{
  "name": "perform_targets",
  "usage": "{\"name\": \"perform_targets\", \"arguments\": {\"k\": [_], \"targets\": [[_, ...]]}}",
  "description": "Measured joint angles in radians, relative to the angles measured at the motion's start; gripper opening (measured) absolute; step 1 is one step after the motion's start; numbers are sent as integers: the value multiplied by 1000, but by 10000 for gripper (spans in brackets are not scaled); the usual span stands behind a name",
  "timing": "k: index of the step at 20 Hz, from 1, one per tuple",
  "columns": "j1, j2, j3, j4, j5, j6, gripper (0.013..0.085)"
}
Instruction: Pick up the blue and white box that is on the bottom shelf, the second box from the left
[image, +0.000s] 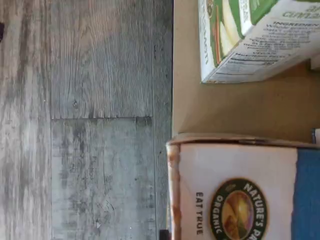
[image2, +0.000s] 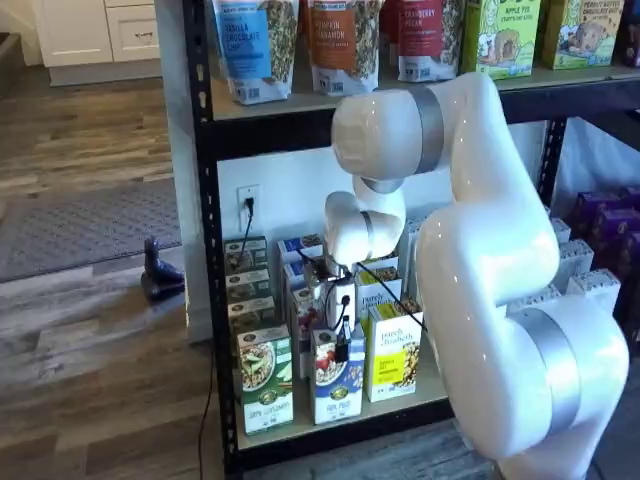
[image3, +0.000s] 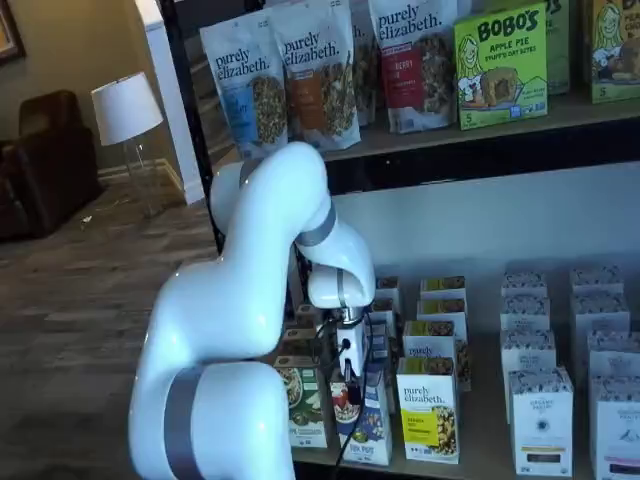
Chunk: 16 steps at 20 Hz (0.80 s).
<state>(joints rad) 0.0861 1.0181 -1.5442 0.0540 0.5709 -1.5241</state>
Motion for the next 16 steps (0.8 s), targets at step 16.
{"name": "perform_targets", "arguments": {"k": [16], "targets": [[3, -82, 120, 5, -36, -3, 490]]}}
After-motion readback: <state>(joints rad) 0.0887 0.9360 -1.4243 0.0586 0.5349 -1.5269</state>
